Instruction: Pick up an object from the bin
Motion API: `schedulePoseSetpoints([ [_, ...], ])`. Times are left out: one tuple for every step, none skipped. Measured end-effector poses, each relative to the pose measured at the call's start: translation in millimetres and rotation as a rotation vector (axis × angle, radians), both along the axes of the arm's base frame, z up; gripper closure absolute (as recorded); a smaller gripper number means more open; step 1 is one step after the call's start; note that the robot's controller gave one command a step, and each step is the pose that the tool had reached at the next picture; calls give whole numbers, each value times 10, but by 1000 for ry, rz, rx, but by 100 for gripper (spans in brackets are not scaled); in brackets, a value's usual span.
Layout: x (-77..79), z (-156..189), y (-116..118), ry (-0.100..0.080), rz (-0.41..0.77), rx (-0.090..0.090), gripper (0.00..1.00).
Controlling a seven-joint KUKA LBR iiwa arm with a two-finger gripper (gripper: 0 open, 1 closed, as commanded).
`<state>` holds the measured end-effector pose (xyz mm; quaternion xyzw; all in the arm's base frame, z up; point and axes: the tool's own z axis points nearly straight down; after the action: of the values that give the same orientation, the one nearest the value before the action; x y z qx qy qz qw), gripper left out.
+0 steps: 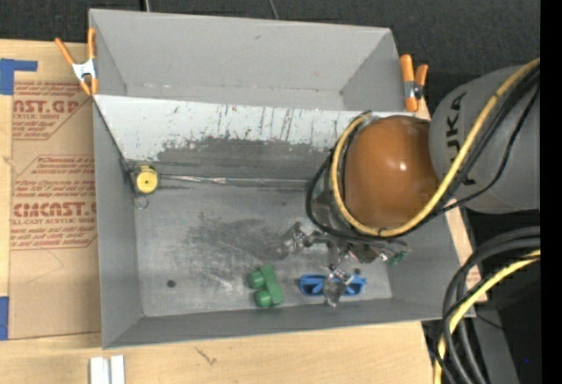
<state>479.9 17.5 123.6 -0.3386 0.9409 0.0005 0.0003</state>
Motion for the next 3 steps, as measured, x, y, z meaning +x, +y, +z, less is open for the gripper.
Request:
schedulePoseSetpoints([
  [96,-226,199,1,140,1,0],
  [103,-478,-261,-7,253,1,0],
  [104,-463,-248,-6,255,1,100],
])
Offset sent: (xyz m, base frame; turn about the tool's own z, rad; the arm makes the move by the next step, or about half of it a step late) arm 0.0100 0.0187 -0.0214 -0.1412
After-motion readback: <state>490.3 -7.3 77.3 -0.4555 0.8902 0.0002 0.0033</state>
